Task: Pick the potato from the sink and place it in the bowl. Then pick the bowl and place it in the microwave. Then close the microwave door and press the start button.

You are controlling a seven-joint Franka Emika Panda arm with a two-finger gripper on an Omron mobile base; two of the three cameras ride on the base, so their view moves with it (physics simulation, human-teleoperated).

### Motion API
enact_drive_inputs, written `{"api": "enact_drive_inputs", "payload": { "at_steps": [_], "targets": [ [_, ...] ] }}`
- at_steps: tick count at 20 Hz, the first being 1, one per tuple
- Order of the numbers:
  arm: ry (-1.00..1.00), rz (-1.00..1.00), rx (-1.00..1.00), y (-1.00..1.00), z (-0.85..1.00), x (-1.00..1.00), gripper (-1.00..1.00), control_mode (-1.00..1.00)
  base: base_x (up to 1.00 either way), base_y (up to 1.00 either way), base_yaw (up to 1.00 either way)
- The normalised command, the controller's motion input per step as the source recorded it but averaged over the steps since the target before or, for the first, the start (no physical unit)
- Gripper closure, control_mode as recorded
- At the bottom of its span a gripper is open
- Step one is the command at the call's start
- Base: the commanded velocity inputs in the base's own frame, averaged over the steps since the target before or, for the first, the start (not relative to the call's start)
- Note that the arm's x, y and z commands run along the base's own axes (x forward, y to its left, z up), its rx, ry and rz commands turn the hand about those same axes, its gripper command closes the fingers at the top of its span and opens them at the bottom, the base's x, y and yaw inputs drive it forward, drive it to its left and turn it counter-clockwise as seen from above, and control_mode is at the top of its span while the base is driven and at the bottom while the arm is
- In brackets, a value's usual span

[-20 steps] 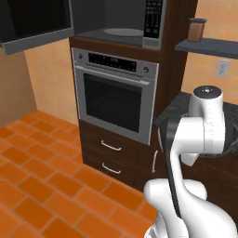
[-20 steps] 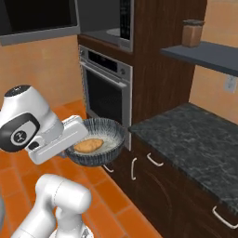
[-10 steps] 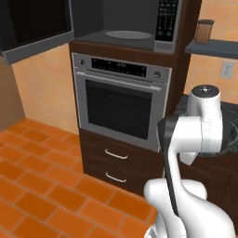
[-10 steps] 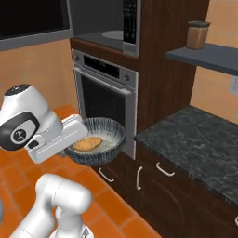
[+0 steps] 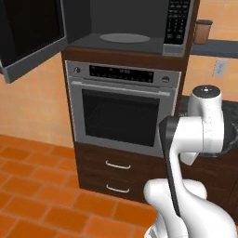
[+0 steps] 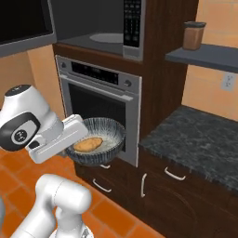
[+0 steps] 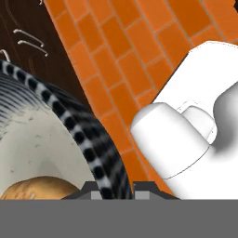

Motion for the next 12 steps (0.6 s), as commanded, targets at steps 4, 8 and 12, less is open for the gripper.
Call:
{"api": "enact_drive_inputs", "payload": {
  "at_steps": [4, 8, 12],
  "targets": [
    [0.00, 0.00, 0.00, 0.00, 0.00, 0.00, 1.00, 1.00, 0.42, 0.54, -0.38],
    [0.00, 0.00, 0.00, 0.00, 0.00, 0.00, 1.00, 1.00, 0.44, 0.69, -0.34],
    [0.00, 0.00, 0.00, 0.00, 0.00, 0.00, 1.00, 1.00, 0.41, 0.59, -0.33]
  ]
}}
